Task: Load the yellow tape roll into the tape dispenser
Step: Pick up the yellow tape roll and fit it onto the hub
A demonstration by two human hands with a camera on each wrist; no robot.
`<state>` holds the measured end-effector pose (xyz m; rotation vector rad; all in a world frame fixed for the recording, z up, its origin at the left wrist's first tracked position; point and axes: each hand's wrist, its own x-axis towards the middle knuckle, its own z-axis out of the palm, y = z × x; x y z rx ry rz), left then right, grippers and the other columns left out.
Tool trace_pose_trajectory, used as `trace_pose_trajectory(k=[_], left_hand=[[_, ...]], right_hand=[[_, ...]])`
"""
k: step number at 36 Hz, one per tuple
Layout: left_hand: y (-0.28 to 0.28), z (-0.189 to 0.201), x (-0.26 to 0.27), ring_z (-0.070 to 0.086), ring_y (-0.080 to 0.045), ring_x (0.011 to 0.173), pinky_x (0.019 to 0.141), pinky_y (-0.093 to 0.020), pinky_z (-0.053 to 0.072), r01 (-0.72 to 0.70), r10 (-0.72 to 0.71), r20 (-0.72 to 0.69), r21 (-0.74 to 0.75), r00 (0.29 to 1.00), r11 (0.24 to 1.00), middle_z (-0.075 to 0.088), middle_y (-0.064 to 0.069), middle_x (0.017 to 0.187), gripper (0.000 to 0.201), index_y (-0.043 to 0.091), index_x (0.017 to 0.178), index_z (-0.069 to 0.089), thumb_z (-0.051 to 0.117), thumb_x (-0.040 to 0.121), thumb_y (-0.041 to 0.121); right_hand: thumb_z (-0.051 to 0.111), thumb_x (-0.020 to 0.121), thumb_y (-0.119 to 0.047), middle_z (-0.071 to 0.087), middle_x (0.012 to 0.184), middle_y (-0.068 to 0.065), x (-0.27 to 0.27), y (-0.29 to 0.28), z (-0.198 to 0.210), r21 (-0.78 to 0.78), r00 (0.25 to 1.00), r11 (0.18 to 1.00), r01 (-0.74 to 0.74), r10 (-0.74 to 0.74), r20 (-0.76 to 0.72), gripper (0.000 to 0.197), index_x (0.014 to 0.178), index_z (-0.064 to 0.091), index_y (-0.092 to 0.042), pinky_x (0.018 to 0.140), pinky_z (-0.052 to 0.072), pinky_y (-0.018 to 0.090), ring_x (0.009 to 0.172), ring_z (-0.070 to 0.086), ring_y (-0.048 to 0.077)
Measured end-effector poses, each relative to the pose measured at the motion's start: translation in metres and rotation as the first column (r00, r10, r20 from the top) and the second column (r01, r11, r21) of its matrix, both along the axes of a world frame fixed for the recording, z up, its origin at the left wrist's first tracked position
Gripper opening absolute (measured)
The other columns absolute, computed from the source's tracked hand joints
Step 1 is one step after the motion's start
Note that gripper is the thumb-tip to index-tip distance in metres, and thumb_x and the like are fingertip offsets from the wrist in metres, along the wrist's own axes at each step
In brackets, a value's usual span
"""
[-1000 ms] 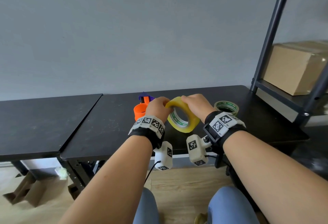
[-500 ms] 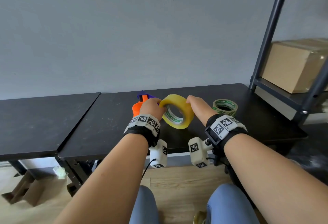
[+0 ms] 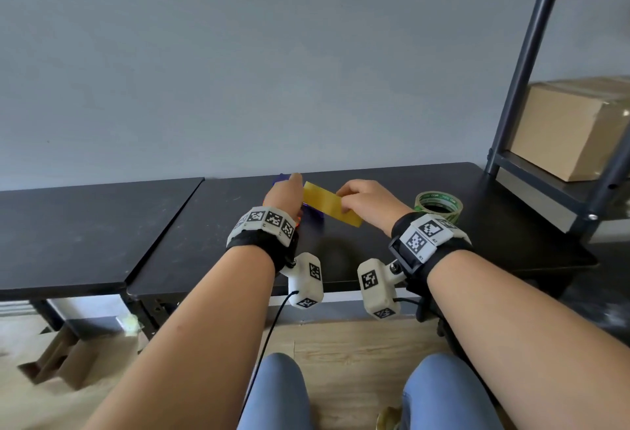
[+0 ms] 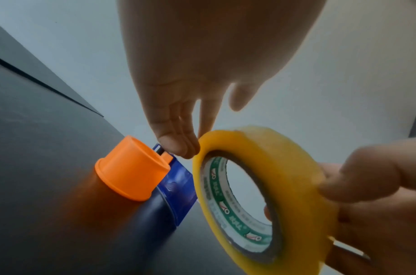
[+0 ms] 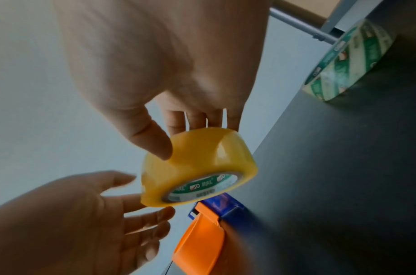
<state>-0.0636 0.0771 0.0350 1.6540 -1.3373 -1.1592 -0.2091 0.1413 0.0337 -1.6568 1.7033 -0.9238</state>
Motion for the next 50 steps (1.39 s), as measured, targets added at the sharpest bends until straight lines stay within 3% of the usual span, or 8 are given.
trace_pose_trajectory(k=[4, 15, 18, 23, 28, 35, 40, 50], left_hand=[[0.008, 0.004, 0.013, 0.064, -0.028, 0.077, 0.082, -0.037, 0.054, 0.038, -0.033, 0.066, -0.084, 0.997, 0.996, 0.061, -0.006, 0.079, 0.044, 0.015, 0.085, 0.057, 0.059, 0.080, 0.058], [-0.001, 0.013, 0.051, 0.056, -0.019, 0.061, 0.063, -0.031, 0.054, 0.045, -0.053, -0.046, -0.154, 0.998, 0.987, 0.060, -0.011, 0.080, 0.017, 0.013, 0.074, 0.057, 0.068, 0.086, 0.013], [-0.003, 0.015, 0.061, 0.062, -0.023, 0.070, 0.075, -0.040, 0.059, 0.112, -0.117, -0.024, -0.171, 0.993, 0.979, 0.064, -0.017, 0.099, 0.005, 0.009, 0.085, 0.065, 0.062, 0.089, 0.011], [-0.011, 0.018, 0.075, 0.060, -0.027, 0.086, 0.096, -0.048, 0.053, 0.178, -0.171, 0.057, -0.154, 0.984, 0.972, 0.063, -0.011, 0.093, 0.030, 0.010, 0.122, 0.066, 0.058, 0.093, 0.011], [-0.024, 0.012, 0.085, 0.061, -0.024, 0.085, 0.099, -0.046, 0.052, 0.183, -0.175, 0.058, -0.172, 0.983, 0.968, 0.066, -0.011, 0.093, 0.030, 0.013, 0.119, 0.069, 0.058, 0.092, 0.009], [-0.044, -0.004, 0.091, 0.063, -0.025, 0.115, 0.104, -0.041, 0.049, 0.031, -0.020, 0.053, -0.218, 0.998, 0.975, 0.065, -0.008, 0.126, 0.058, 0.012, 0.134, 0.056, 0.067, 0.084, 0.038], [-0.049, -0.012, 0.089, 0.061, -0.023, 0.075, 0.083, -0.037, 0.056, 0.005, 0.002, 0.052, -0.144, 0.999, 0.990, 0.059, -0.009, 0.080, 0.041, 0.010, 0.079, 0.058, 0.069, 0.075, 0.049], [-0.053, -0.033, 0.085, 0.071, -0.033, 0.087, 0.091, -0.047, 0.056, -0.026, 0.033, 0.051, -0.135, 0.998, 0.990, 0.073, -0.018, 0.088, 0.013, 0.012, 0.078, 0.068, 0.074, 0.079, 0.024]], right_hand=[[0.060, 0.081, -0.009, 0.065, 0.113, 0.004, 0.012, -0.002, 0.002, -0.048, 0.996, 0.998, -0.047, 0.043, -0.082, 0.029, 0.109, 0.067, -0.014, 0.086, 0.047, 0.031, 0.106, 0.059, 0.020], [0.055, 0.084, -0.014, 0.070, 0.100, 0.003, 0.041, -0.022, 0.002, -0.220, 0.995, 0.975, 0.042, -0.021, 0.098, 0.021, 0.097, 0.072, -0.009, 0.084, 0.050, 0.031, 0.097, 0.063, 0.018], [0.053, 0.088, -0.020, 0.067, 0.096, 0.001, 0.041, -0.036, 0.001, -0.240, 0.967, 0.948, 0.210, -0.165, 0.195, 0.019, 0.096, 0.067, -0.010, 0.070, 0.047, 0.025, 0.094, 0.062, 0.020], [0.055, 0.090, -0.039, 0.066, 0.109, 0.027, 0.044, -0.059, -0.005, -0.170, 0.975, 0.962, 0.214, -0.198, 0.105, 0.053, 0.112, 0.060, 0.010, 0.091, 0.051, 0.050, 0.100, 0.063, 0.040], [0.064, 0.084, -0.044, 0.052, 0.062, 0.007, 0.055, -0.071, -0.010, -0.094, 0.991, 0.988, 0.123, -0.118, 0.054, 0.040, 0.070, 0.057, -0.007, 0.062, 0.042, 0.034, 0.061, 0.051, 0.022], [0.071, 0.074, -0.036, 0.067, 0.067, 0.018, 0.064, -0.083, -0.015, -0.073, 0.982, 0.980, 0.183, -0.180, 0.048, 0.030, 0.065, 0.059, -0.010, 0.072, 0.060, 0.047, 0.072, 0.071, 0.037], [0.069, 0.076, -0.038, 0.051, 0.051, 0.005, 0.066, -0.091, -0.018, -0.040, 0.968, 0.968, 0.249, -0.249, 0.011, 0.044, 0.053, 0.043, -0.011, 0.050, 0.041, 0.030, 0.052, 0.056, 0.024], [0.059, 0.088, -0.036, 0.070, 0.074, 0.010, 0.074, -0.101, -0.030, 0.073, 0.954, 0.951, 0.300, -0.300, -0.013, 0.032, 0.071, 0.051, -0.010, 0.048, 0.051, 0.026, 0.051, 0.070, 0.024]])
